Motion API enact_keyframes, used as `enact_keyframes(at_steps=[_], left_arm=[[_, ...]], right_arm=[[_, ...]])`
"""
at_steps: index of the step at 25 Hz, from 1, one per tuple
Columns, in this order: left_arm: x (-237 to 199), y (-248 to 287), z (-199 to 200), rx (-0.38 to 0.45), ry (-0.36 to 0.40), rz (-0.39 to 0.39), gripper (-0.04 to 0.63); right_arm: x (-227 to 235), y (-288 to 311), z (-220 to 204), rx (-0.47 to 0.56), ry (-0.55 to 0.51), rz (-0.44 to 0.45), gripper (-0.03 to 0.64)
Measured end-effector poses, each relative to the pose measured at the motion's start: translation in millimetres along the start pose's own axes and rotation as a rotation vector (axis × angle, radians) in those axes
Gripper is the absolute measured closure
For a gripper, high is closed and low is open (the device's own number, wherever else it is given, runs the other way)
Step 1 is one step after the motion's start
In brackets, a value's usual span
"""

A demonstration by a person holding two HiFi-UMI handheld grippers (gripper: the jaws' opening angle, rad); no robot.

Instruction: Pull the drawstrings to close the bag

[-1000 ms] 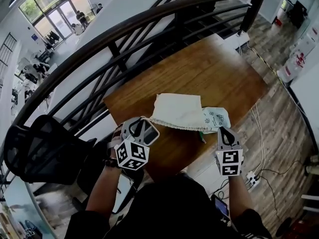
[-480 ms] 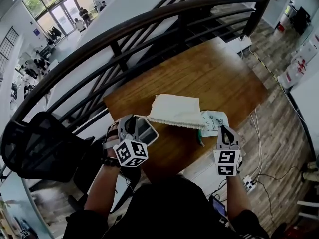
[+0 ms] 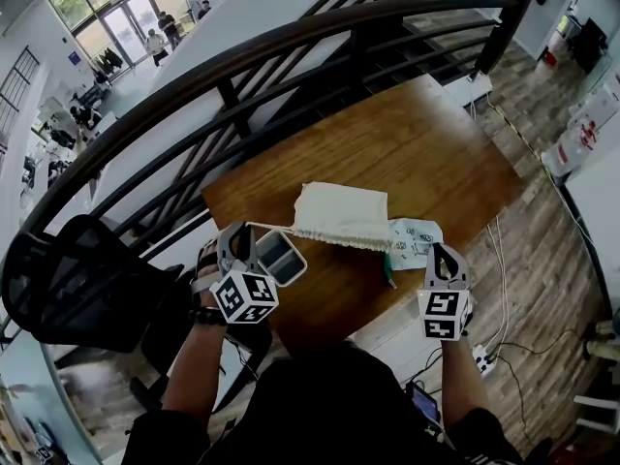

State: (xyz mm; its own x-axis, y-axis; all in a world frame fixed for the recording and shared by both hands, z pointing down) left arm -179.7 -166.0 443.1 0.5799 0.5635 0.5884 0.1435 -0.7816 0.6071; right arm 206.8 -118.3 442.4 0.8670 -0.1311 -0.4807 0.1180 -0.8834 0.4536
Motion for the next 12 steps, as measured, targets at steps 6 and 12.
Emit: enact_keyframes(at_steps=[6, 12], left_arm=[[2, 0, -9, -0.021, -0.037, -0.003, 0.557], [6, 4, -21, -0.071, -0.079, -0.013, 0.557]], right_arm=[[4, 11, -13, -0.027, -0.097, -0.048, 0.617], [7, 20, -24, -0.067, -0.092, -0.073, 0.617]])
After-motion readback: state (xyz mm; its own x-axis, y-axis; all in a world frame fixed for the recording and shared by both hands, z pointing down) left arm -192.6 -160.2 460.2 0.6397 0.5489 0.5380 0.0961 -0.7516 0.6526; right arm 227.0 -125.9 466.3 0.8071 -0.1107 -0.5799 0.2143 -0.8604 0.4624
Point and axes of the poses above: the fingertips, and each gripper's own axes: y forward along the fingers, x to its right, z out of its top, the point moved 10 cm from there along -y, backward along the fingers, and after that the axes turned 9 degrees about -z, right-handed, at the moved point
